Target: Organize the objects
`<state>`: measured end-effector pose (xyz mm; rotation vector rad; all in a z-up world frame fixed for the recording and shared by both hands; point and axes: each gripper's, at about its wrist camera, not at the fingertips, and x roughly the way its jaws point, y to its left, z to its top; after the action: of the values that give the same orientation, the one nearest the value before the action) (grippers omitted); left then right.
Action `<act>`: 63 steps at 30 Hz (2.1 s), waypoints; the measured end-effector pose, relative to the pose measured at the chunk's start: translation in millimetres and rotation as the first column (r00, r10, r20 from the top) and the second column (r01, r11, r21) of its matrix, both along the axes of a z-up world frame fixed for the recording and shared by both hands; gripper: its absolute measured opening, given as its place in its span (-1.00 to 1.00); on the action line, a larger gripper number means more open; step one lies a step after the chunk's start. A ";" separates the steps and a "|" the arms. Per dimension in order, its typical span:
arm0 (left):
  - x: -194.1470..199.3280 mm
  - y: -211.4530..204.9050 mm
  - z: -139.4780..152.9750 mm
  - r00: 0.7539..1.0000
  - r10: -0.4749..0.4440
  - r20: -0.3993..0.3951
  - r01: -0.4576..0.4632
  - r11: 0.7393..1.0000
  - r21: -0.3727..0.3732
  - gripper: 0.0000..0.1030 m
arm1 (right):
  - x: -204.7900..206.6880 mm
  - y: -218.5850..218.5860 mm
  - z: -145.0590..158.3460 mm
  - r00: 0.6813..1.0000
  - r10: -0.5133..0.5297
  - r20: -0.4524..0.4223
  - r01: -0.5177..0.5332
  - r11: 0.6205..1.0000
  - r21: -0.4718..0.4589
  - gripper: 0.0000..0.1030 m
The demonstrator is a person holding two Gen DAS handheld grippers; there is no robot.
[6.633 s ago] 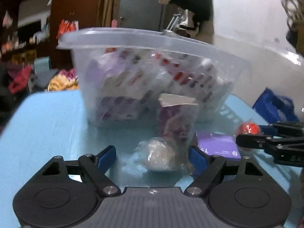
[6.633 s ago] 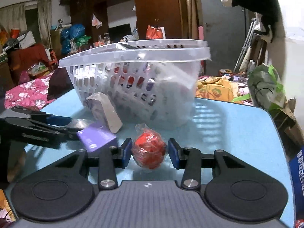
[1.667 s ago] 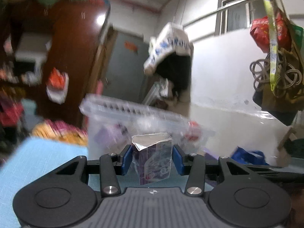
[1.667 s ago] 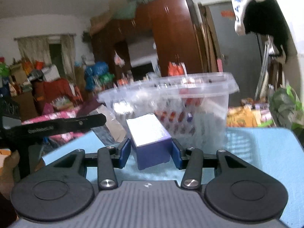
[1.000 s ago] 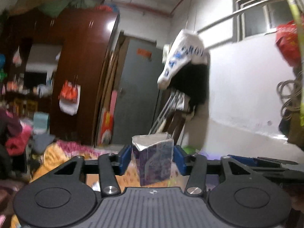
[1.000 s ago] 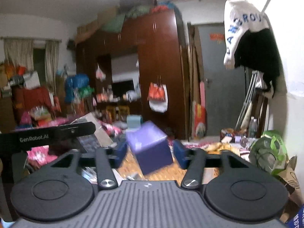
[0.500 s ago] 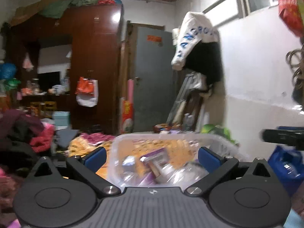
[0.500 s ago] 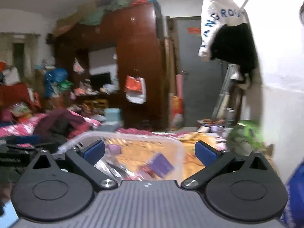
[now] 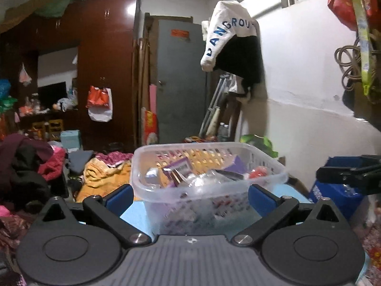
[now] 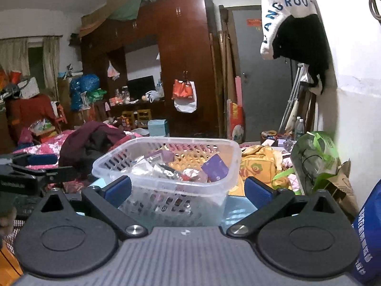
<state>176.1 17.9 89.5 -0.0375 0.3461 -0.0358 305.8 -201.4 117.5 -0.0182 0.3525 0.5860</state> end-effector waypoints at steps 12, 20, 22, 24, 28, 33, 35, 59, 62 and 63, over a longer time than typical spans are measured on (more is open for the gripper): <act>-6.5 12.0 -5.5 0.998 0.060 0.007 -0.061 0.998 0.024 1.00 | 3.1 0.2 -5.1 1.000 -0.017 0.013 0.017 1.000 -0.004 1.00; -6.0 7.6 -10.8 0.998 0.057 0.001 -0.057 0.998 0.033 1.00 | 5.3 -1.3 -12.3 1.000 -0.014 -0.013 0.014 1.000 -0.002 1.00; -5.6 4.9 -12.4 0.998 0.065 -0.003 -0.065 0.997 0.041 1.00 | 3.5 -1.8 -13.4 1.000 -0.011 -0.016 0.011 1.000 -0.004 1.00; -5.7 3.8 -13.6 0.999 0.050 -0.007 -0.050 0.998 0.040 1.00 | 1.8 -2.4 -14.0 1.000 -0.008 -0.017 0.008 1.000 -0.005 1.00; -3.8 1.1 -15.3 0.999 0.040 -0.017 -0.040 0.999 0.032 1.00 | 0.7 -3.3 -13.9 1.000 -0.014 -0.014 0.014 1.000 -0.006 1.00; -4.6 -1.6 -17.1 0.999 0.043 -0.017 -0.043 0.998 0.037 1.00 | -0.4 -5.0 -13.2 1.000 -0.016 -0.014 0.016 1.000 -0.005 1.00; -4.5 -2.8 -17.7 0.999 0.045 -0.019 -0.044 0.998 0.035 1.00 | 0.1 -5.7 -13.7 1.000 -0.016 -0.015 0.016 1.000 -0.009 1.00; -2.8 -11.0 -22.6 0.999 0.033 -0.035 -0.031 0.998 0.054 1.00 | -0.6 -8.8 -14.2 1.000 -0.006 -0.028 0.006 1.000 -0.005 1.00; -2.0 -11.5 -23.2 0.999 0.033 -0.036 -0.031 0.998 0.053 1.00 | -0.7 -8.9 -14.2 1.000 -0.006 -0.028 0.006 1.000 -0.005 1.00; -1.9 -11.5 -23.4 0.999 0.033 -0.037 -0.031 0.998 0.052 1.00 | -0.5 -9.1 -14.4 1.000 -0.006 -0.029 0.006 1.000 -0.003 1.00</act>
<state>174.2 6.4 66.1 0.0068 0.3837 0.0058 305.4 -210.5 103.1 -0.0114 0.3817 0.5800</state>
